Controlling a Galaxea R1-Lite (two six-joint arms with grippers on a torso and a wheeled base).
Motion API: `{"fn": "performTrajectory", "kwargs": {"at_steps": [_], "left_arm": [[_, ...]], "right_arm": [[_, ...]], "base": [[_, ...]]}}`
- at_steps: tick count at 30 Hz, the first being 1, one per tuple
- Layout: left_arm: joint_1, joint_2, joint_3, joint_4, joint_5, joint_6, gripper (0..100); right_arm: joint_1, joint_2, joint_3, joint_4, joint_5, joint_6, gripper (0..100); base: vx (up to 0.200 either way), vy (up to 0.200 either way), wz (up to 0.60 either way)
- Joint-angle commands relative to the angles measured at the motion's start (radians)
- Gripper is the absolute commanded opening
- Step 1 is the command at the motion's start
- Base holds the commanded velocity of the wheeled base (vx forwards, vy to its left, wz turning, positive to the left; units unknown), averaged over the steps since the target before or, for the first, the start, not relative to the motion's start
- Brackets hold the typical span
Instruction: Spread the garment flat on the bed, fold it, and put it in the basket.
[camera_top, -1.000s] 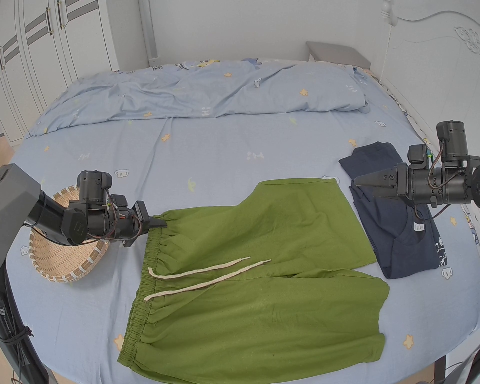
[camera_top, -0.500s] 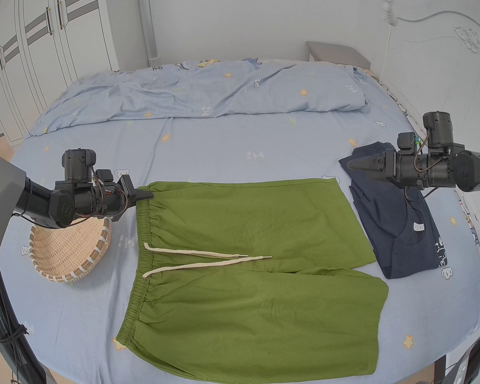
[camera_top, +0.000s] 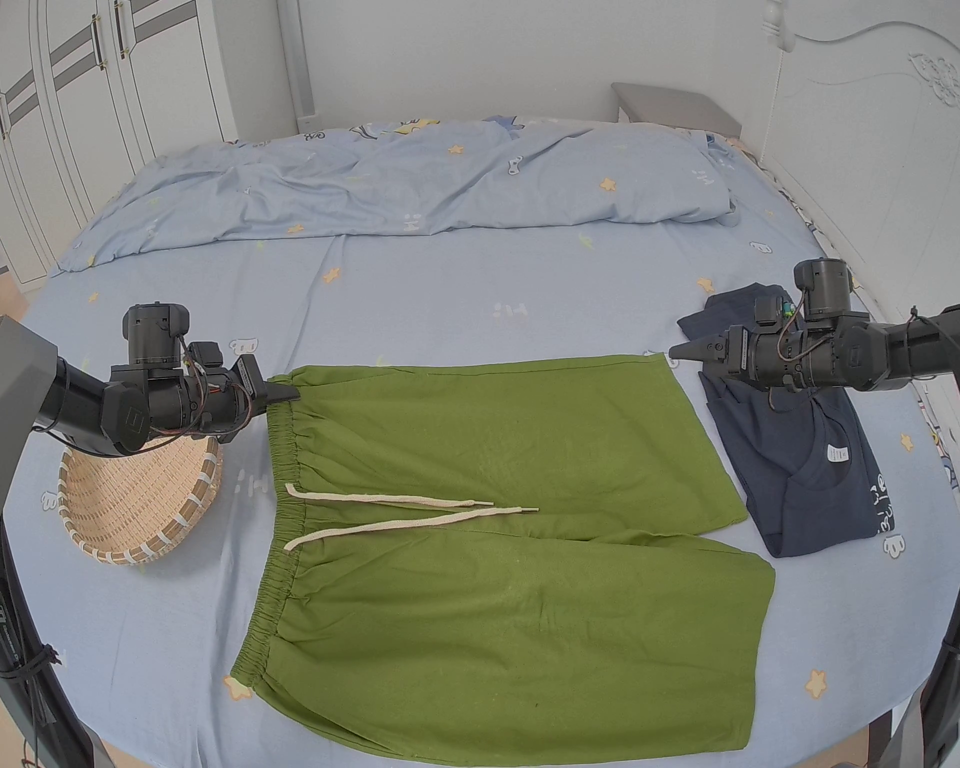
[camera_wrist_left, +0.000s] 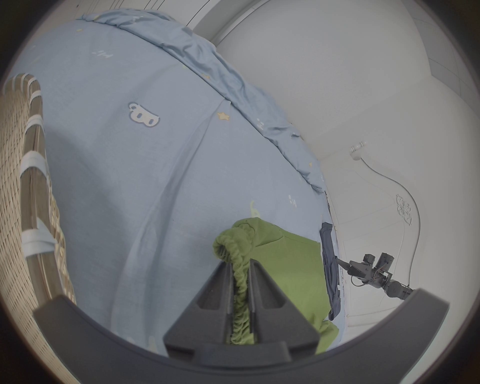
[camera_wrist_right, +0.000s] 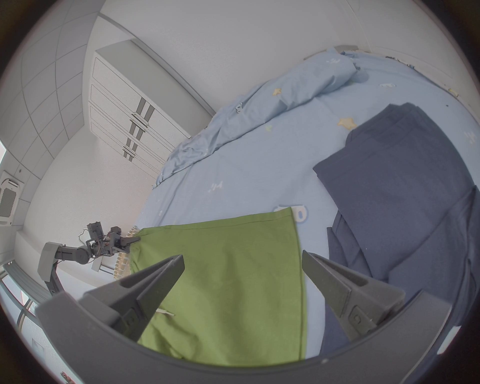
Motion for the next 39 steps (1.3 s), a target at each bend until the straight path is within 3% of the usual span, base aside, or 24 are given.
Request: {"fn": "performTrajectory", "kwargs": {"at_steps": [1, 22, 23, 39], "left_arm": [[0.011, 0.031, -0.015, 0.003, -0.001, 0.012, 0], [0.013, 0.039, -0.018, 0.000, 0.000, 0.012, 0], [0.013, 0.039, -0.020, 0.000, 0.000, 0.012, 0], [0.013, 0.046, -0.029, -0.002, 0.000, 0.014, 0]], "right_arm": [[-0.003, 0.144, -0.079, -0.032, 0.006, 0.000, 100], [0.017, 0.244, -0.152, -0.113, 0.012, 0.011, 100], [0.017, 0.244, -0.152, -0.113, 0.012, 0.011, 0], [0.019, 0.232, -0.168, -0.118, 0.003, 0.050, 0]], "base": [[0.000, 0.000, 0.00], [0.000, 0.000, 0.00], [0.000, 0.000, 0.00], [0.000, 0.000, 0.00]]}}
